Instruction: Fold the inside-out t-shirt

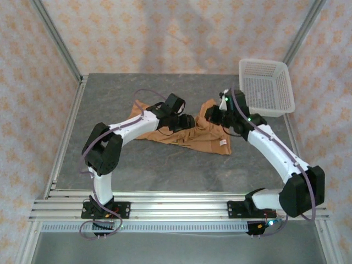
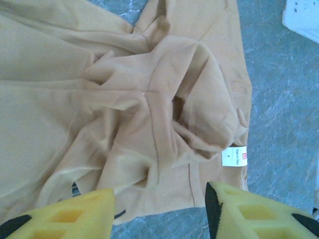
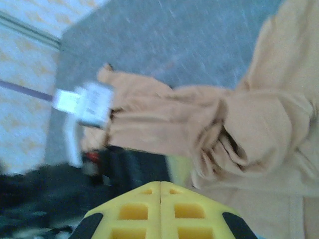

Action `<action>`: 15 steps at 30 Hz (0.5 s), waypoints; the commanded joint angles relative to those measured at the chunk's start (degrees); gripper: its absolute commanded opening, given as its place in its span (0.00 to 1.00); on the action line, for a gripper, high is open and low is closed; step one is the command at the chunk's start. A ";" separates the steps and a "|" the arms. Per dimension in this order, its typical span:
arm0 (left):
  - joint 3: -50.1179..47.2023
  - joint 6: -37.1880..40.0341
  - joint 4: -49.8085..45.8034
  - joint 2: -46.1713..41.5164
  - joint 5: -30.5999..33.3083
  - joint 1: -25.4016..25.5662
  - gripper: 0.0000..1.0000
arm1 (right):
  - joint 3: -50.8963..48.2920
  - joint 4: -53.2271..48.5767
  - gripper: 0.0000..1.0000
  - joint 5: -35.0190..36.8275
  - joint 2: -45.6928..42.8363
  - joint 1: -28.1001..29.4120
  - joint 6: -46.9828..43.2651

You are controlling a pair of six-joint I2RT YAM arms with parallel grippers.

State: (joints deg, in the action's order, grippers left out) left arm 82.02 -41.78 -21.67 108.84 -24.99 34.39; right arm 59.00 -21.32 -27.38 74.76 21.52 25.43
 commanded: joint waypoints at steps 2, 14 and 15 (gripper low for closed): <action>-0.76 2.09 -2.79 -4.63 1.34 -1.08 0.43 | -6.49 2.20 0.00 0.80 2.63 -1.40 0.83; -1.99 0.21 -0.93 -4.34 0.58 -1.83 0.47 | 5.72 -3.88 0.29 12.70 17.24 3.02 4.52; -1.65 0.21 -0.92 -3.60 0.62 -1.60 0.49 | 6.91 -4.66 0.32 13.00 18.84 3.00 4.25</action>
State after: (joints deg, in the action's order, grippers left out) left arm 80.31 -41.15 -22.94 104.51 -24.84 32.27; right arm 62.35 -23.40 -19.03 90.63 24.14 29.56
